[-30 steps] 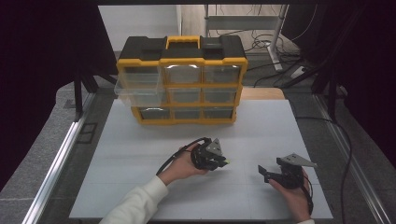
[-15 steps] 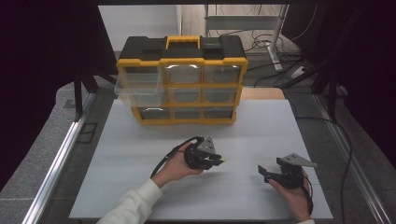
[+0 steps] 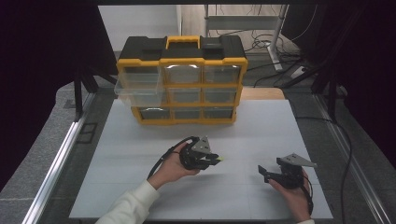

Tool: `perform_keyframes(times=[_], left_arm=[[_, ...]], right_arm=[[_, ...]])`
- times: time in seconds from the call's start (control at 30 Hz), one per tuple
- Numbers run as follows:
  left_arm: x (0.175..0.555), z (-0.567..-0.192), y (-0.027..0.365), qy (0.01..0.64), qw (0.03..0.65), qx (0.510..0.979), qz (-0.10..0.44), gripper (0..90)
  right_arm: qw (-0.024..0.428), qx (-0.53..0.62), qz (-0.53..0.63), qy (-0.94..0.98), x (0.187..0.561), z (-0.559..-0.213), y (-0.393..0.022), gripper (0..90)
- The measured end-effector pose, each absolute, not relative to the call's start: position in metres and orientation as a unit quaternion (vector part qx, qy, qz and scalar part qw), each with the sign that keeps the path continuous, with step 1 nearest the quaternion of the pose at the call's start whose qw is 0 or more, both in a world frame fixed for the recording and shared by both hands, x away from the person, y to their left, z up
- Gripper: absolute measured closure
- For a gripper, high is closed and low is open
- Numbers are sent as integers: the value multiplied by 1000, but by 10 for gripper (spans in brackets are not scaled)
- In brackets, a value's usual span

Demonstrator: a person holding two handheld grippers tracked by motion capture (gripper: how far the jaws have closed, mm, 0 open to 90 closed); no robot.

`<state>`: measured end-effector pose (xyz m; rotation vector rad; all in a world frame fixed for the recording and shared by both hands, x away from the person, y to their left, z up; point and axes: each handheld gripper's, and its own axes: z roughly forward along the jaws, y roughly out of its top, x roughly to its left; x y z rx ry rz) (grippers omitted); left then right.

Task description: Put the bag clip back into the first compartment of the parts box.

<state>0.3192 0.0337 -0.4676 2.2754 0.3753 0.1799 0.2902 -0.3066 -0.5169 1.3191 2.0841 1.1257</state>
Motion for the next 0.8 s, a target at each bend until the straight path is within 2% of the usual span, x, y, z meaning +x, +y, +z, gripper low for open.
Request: perform_keyframes(times=[0.8], left_arm=[[304, -452, 69, 174, 434, 880, 87, 777]], right_arm=[[214, 475, 403, 753, 290, -517, -306, 152]])
